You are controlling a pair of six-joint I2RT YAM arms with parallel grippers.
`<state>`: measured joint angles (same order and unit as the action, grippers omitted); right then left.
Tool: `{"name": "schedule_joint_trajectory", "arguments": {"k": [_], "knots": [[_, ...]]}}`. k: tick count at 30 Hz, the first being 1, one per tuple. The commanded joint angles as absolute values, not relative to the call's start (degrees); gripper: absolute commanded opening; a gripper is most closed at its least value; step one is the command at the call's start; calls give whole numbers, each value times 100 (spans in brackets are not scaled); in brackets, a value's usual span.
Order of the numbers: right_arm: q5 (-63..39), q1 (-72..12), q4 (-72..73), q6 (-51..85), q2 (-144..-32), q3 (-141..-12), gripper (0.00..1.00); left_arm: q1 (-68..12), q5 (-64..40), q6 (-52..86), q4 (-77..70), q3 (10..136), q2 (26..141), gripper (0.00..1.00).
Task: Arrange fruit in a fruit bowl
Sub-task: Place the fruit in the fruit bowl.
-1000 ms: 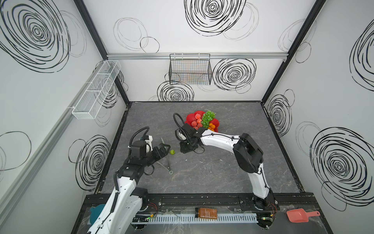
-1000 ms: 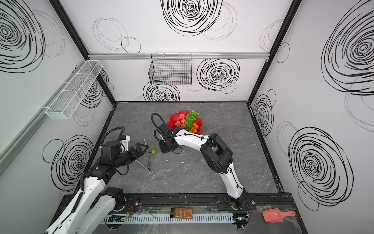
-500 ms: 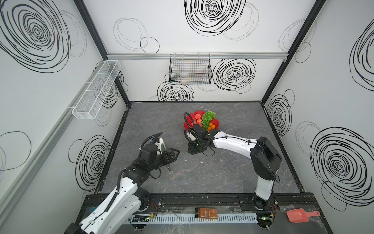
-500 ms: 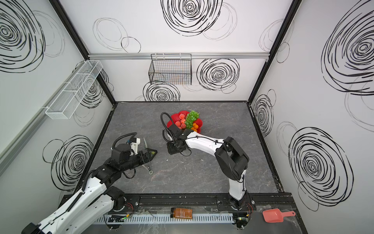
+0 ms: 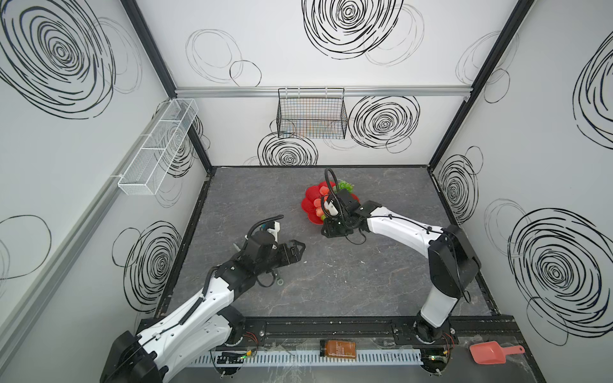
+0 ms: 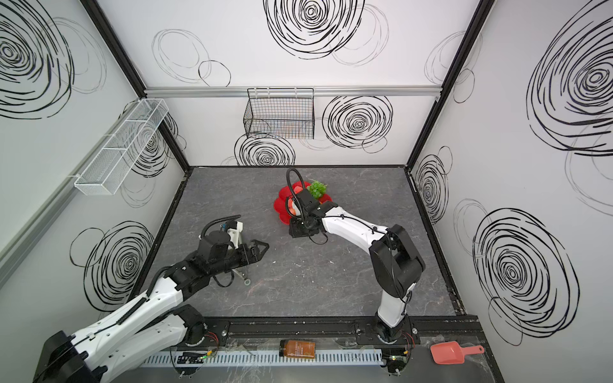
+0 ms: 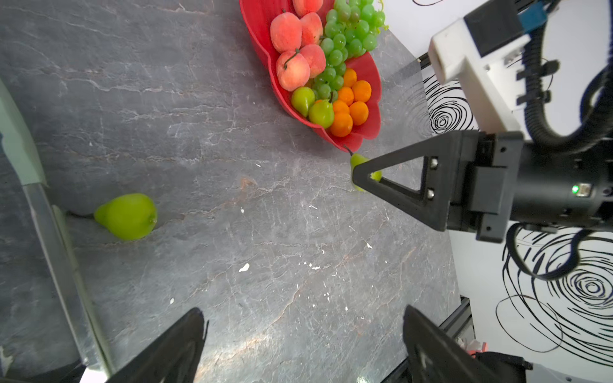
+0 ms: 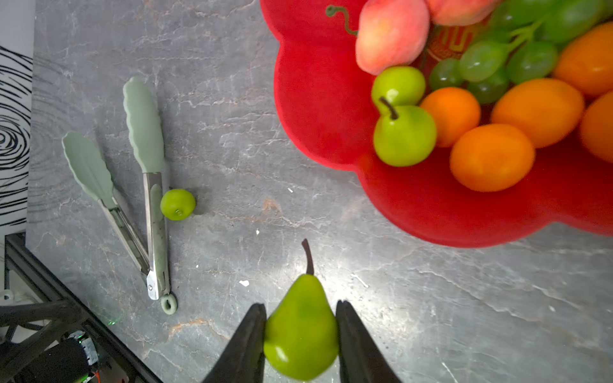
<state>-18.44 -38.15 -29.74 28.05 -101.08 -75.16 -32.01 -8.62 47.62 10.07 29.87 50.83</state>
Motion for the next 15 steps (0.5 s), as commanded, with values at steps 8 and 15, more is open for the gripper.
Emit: {"name": "schedule_joint_trajectory", "arguments": {"k": [8,15], "knots": [[-1762,-3395,-3202,2405,-10518,-8209,37,-3193,-700,4448,265,3600,5998,96],[-1712,-3356,-3447,2259,-11287,-9034,37,-3044,-848,4351,36,3805,6441,96]]}}
